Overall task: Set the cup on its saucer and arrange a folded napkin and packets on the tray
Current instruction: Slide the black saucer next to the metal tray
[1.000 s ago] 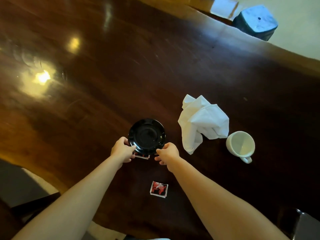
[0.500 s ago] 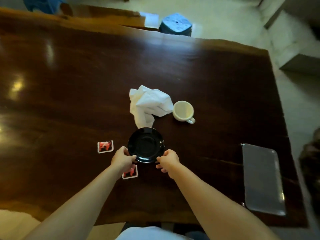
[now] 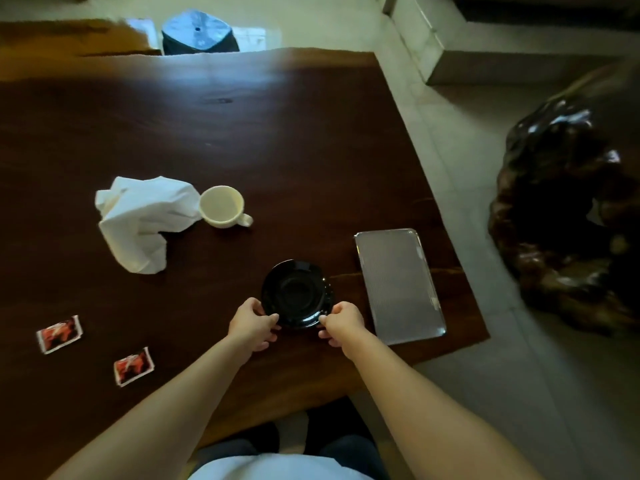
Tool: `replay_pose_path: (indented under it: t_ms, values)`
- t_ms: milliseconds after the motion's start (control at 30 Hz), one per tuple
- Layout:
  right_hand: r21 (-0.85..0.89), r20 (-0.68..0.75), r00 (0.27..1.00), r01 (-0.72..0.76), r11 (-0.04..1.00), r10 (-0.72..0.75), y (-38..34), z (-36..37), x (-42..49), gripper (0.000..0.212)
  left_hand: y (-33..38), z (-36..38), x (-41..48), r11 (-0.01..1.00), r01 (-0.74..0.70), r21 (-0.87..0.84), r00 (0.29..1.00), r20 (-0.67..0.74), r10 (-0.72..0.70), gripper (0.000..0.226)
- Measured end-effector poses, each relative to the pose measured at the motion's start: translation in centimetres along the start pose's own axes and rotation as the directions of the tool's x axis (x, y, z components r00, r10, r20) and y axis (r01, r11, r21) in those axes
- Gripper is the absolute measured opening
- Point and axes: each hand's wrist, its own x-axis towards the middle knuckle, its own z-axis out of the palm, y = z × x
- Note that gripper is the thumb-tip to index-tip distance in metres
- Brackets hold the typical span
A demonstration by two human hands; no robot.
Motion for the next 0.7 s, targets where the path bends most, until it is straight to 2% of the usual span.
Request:
replay_pose_path:
  t_ms: [300,700]
  values:
    - [-0.033,-0.027,0.999,-0.035,0.999,0.035,3.0,-4.0,4.6,0.029,-0.1,7.6,1.3,0.999,0.037,0.0,0.997,-0.073,-0.037,0.015]
    - [-0.096,-0.011,0.999,-0.052,0.994,0.051,4.1,-3.5,7.1,0.028,-1.8,9.7,3.1,0.997,0.079,0.02,0.985,-0.155,-0.075,0.015]
